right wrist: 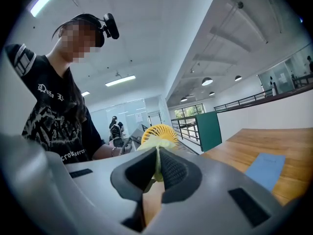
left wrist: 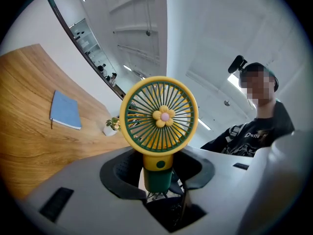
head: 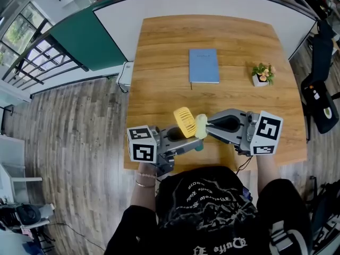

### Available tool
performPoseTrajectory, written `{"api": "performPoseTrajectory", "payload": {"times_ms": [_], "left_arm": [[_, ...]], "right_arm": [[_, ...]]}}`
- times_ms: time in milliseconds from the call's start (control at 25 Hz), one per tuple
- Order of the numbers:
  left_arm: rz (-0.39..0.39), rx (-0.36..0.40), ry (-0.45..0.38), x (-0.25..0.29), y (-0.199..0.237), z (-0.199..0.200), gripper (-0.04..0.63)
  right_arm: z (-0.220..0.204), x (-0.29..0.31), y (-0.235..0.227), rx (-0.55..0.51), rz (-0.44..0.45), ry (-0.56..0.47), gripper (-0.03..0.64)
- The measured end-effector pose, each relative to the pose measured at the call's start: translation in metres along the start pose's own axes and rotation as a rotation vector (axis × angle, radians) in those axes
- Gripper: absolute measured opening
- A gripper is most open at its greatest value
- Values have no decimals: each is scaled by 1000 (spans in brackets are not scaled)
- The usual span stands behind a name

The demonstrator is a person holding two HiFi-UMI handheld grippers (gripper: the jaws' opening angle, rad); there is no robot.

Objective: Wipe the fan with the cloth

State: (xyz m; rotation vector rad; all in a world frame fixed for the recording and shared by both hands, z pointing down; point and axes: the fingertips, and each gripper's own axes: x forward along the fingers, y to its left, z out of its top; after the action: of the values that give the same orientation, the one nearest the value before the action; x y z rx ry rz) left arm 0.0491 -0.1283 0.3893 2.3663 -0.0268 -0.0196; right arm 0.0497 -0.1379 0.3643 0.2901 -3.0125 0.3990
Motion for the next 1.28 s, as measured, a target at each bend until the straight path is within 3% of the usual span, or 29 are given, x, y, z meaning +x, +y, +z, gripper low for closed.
{"api": "performPoseTrajectory", "payload": {"times_ms": [160, 320, 560, 720, 1000, 1160, 1280], "left_arm": [[4, 17, 21, -2, -2, -6, 198], [1, 45, 13, 0, 8, -11, 198], [-60, 68, -56, 0, 5, -9, 198], [-100, 50, -89, -5, -14, -12, 198], [-211, -35, -331, -34, -38, 1, 198], [-159, -43, -338, -36, -30, 2, 198], [-22, -31, -292, -37, -8, -5, 198]], "right_arm": [[-11, 1, 7, 50, 56, 59, 23], [-42, -3, 2, 171, 123, 107, 25], [-52, -6, 6, 278, 130, 25, 25], [-51, -6, 27, 287, 111, 41, 25], [-92, 10, 75, 266, 55, 179, 25], [-110, 18, 85, 297, 2, 183, 25], [-118, 16, 87, 317, -59, 166, 25]]}}
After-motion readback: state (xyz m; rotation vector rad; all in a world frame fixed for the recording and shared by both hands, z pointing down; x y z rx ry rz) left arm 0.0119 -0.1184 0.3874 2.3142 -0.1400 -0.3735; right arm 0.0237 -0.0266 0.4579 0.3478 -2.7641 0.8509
